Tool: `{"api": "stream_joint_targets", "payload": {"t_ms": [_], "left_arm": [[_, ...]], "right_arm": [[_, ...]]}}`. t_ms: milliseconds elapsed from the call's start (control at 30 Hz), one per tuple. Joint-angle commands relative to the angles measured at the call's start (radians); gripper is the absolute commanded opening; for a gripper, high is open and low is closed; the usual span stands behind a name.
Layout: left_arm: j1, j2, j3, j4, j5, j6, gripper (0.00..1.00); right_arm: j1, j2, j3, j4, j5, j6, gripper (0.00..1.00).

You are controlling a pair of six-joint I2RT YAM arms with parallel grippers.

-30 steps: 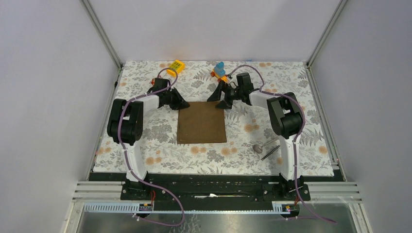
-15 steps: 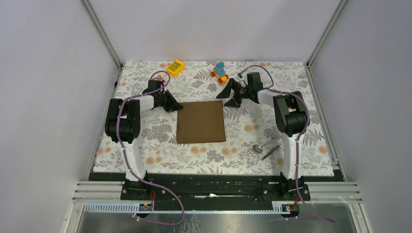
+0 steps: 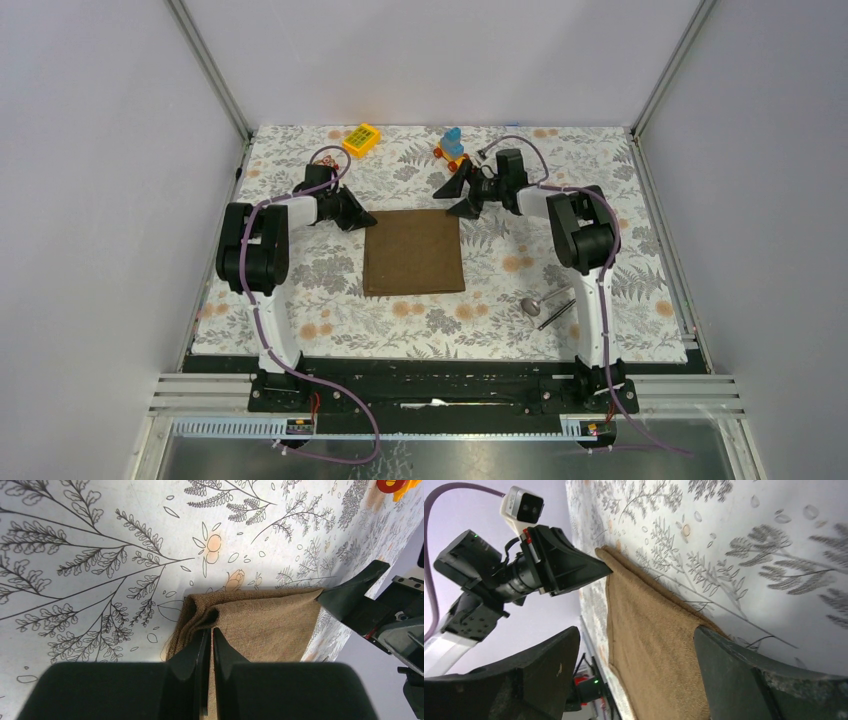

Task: Fold the napkin into a case and place the utensils inside
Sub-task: Smooth out the square-folded napkin at the center of the board.

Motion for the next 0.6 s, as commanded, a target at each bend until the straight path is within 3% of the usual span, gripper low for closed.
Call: {"api": "stream_joint_targets", "payload": {"t_ms": [0, 200, 333, 467, 567], "left_arm": [[0.011, -0.008, 0.014, -0.035, -0.039, 0.028, 0.11], [0.007, -0.156, 0.022, -0.103, -0.009, 0.080, 0.28], [0.000, -0.239, -0.032, -0.106, 0.029, 0.092, 0.37], [-0.036, -0.196, -0.090, -0.017, 0.130, 0.043, 0.35], [-0.033, -0.162, -0.146, 0.029, 0.116, 0.014, 0.31]], "right_arm": [[-0.048, -0.046, 0.017, -0.164, 0.084, -0.151, 0.91], [-0.036, -0.244, 0.031, -0.425, 0.160, -0.325, 0.94], [0.037, -0.349, -0.117, -0.305, 0.098, -0.241, 0.95], [0.109, -0.323, -0.213, -0.080, 0.027, -0.098, 0.95], [0.107, -0.289, -0.250, -0.015, 0.009, -0.058, 0.94]]}}
